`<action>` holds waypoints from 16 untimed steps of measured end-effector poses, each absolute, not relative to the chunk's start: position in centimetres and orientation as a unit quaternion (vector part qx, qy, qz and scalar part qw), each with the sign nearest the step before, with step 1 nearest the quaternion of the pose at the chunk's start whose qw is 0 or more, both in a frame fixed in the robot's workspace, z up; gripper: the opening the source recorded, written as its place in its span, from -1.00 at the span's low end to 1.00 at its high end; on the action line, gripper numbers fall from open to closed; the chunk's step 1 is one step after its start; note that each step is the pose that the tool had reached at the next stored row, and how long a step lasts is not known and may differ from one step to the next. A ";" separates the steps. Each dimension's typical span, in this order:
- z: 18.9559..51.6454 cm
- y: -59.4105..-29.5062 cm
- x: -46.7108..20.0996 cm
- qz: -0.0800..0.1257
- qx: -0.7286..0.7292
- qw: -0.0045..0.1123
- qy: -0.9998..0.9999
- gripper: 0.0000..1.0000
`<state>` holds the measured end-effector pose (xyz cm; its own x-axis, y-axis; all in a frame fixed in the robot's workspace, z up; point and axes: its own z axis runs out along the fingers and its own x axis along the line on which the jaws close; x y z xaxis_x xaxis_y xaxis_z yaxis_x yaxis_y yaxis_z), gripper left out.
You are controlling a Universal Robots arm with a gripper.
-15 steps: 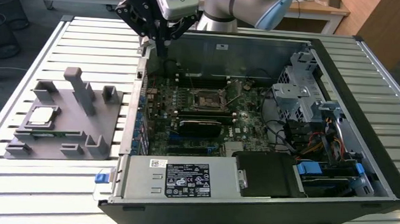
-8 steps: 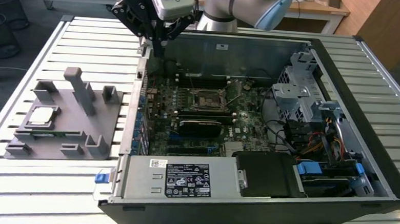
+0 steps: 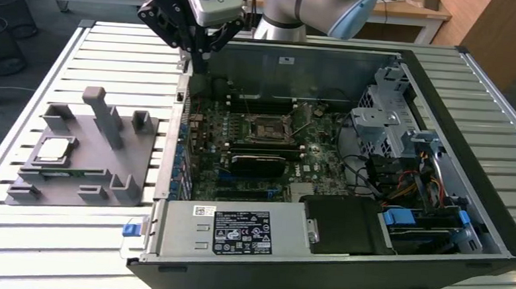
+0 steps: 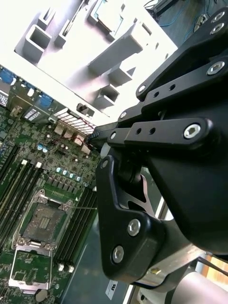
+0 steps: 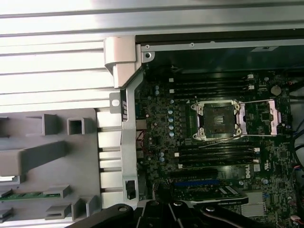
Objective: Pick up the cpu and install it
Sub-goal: 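Reach for the cpu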
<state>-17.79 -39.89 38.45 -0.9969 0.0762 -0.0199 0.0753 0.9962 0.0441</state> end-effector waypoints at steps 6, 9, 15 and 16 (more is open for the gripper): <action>38.4 -39.8 -18.4 0.022 0.038 0.010 0.999 -0.79; 38.3 -39.7 -18.8 0.022 0.038 0.010 0.999 -0.79; 38.2 -39.5 -19.4 0.022 0.038 0.010 0.999 -0.79; 38.2 -39.4 -19.6 0.022 0.038 0.010 0.999 -0.79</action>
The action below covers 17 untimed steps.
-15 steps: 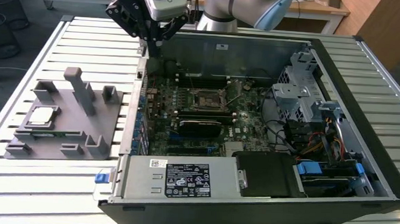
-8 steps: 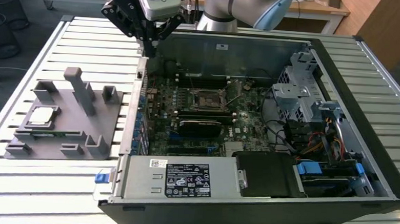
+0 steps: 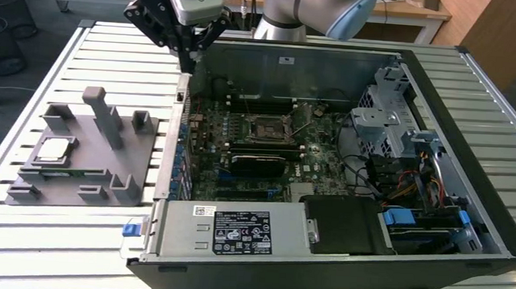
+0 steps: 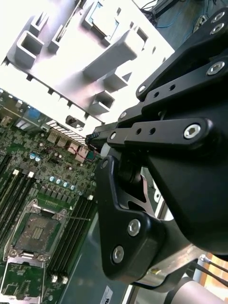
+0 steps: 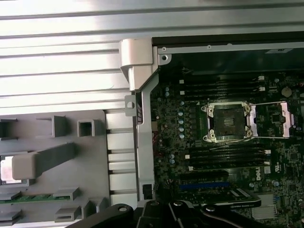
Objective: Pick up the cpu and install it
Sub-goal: 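Reach for the cpu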
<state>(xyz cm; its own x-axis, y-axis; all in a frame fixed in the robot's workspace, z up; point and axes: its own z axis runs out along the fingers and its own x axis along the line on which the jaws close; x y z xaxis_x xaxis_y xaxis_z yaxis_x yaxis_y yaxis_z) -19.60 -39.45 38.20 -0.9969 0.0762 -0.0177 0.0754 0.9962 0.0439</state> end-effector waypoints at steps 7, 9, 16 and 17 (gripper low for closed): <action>38.1 -39.4 -20.5 0.022 0.038 0.009 0.999 -0.79; 38.0 -39.4 -20.7 0.022 0.038 0.008 0.999 -0.79; 37.9 -39.4 -21.4 0.021 0.038 0.006 0.999 -0.79; 37.8 -39.4 -21.5 0.021 0.038 0.006 0.999 -0.79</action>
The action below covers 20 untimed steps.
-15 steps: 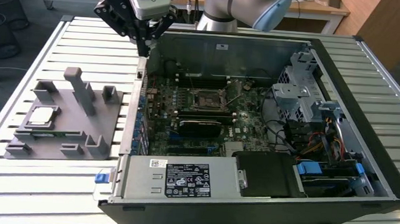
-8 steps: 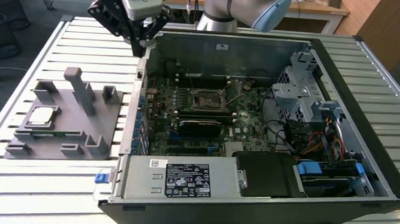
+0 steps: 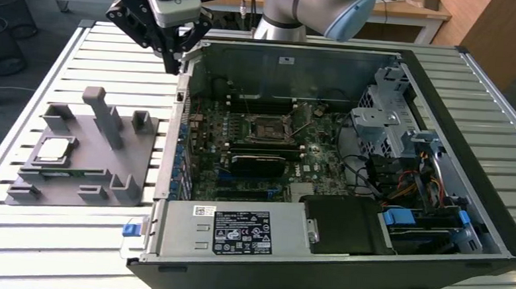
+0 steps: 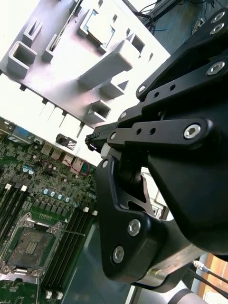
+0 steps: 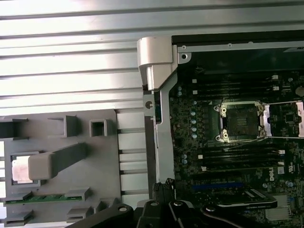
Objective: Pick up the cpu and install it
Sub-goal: 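Reach for the cpu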
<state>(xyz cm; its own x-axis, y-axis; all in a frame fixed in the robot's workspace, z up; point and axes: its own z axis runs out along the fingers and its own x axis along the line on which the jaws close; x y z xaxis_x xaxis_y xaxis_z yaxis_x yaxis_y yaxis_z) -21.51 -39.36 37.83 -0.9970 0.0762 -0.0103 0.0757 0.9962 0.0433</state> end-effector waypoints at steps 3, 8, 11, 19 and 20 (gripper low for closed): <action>37.8 -39.4 -21.8 0.021 0.038 0.005 0.999 -0.79; 37.7 -39.4 -22.3 0.021 0.038 0.004 0.999 -0.79; 37.6 -39.3 -22.6 0.021 0.038 0.004 0.999 -0.79; 37.5 -39.3 -23.6 0.021 0.038 0.003 0.999 -0.79; 37.5 -39.3 -23.8 0.021 0.038 0.003 0.999 -0.79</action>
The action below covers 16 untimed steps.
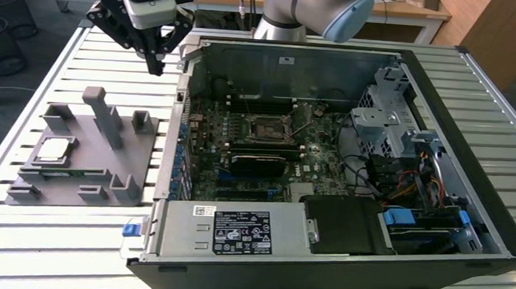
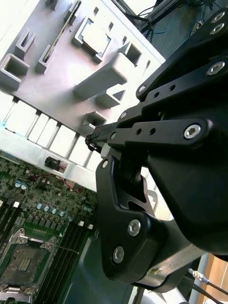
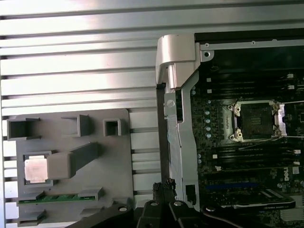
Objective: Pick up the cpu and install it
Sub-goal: 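Reach for the cpu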
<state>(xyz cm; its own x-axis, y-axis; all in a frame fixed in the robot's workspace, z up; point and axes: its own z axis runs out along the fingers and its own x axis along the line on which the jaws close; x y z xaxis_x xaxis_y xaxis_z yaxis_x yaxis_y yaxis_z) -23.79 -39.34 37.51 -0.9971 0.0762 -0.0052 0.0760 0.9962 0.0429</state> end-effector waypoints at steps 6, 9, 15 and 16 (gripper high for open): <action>37.4 -39.3 -24.7 0.021 0.038 0.003 0.999 -0.79; 37.4 -39.3 -25.1 0.021 0.038 0.003 0.999 -0.79; 37.3 -39.3 -26.0 0.021 0.038 0.003 0.999 -0.79; 37.3 -39.3 -26.1 0.021 0.038 0.003 0.999 -0.79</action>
<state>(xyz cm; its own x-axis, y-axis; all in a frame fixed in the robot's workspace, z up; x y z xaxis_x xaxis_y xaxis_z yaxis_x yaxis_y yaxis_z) -26.10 -39.33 37.27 -0.9971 0.0762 -0.0045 0.0760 0.9962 0.0429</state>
